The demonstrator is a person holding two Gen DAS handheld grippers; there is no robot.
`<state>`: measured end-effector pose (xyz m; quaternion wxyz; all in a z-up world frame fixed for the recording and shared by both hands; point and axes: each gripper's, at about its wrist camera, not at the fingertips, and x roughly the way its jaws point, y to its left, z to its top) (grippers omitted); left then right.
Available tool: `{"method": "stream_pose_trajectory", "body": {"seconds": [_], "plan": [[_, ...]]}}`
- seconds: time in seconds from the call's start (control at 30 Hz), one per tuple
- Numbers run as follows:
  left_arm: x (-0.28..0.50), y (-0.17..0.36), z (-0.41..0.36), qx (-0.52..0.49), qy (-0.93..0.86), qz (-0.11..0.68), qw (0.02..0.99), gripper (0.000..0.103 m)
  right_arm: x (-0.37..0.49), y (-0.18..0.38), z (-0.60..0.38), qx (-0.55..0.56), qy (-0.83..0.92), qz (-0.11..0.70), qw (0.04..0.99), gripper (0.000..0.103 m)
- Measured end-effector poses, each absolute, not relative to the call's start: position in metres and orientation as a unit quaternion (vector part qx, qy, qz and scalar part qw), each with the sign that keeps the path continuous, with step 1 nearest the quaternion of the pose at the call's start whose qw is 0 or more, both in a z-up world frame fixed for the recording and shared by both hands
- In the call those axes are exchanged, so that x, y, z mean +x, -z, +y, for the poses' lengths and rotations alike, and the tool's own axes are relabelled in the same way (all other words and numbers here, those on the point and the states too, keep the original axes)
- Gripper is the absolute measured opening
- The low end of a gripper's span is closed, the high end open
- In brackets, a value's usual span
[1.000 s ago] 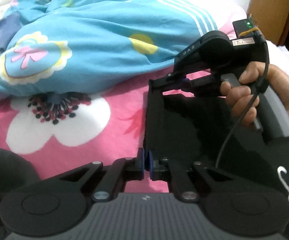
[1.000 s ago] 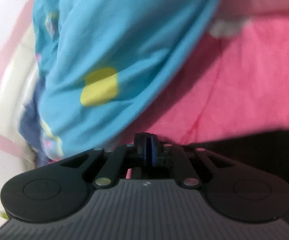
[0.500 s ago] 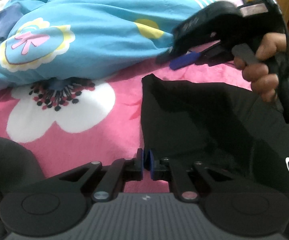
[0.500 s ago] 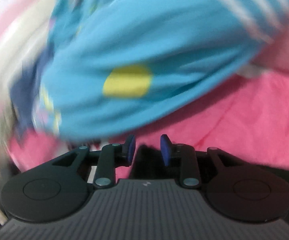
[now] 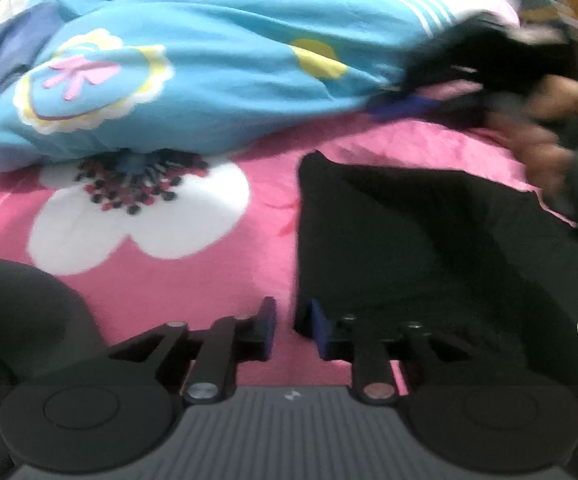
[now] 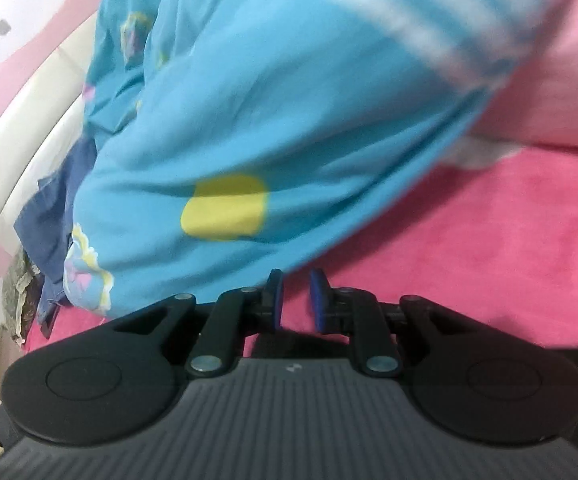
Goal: Fold clothes
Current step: 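Open both tools, release the T-shirt and lift them away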
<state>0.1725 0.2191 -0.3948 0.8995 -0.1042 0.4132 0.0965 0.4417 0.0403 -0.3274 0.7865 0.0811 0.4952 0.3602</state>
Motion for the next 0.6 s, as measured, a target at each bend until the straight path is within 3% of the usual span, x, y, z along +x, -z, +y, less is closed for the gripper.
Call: {"method": "stream_pose_trajectory", "body": {"seconds": [0.17,0.37,0.6], "plan": [[0.168,0.385,0.234,-0.090,-0.151,0.414,0.893,0.023,0.393,0.306,-0.001,0.040,-0.340,0.503,0.794,0.015],[0.183,0.371,0.218,-0.111,-0.083,0.392,0.909,0.023,0.311,0.332,0.011,-0.084,-0.338,0.503,0.791,0.014],[0.203,0.390,0.213,-0.078,-0.113,0.448,0.883,0.023,0.254,0.340,0.038,-0.134,-0.403,0.478,0.769,0.013]]}}
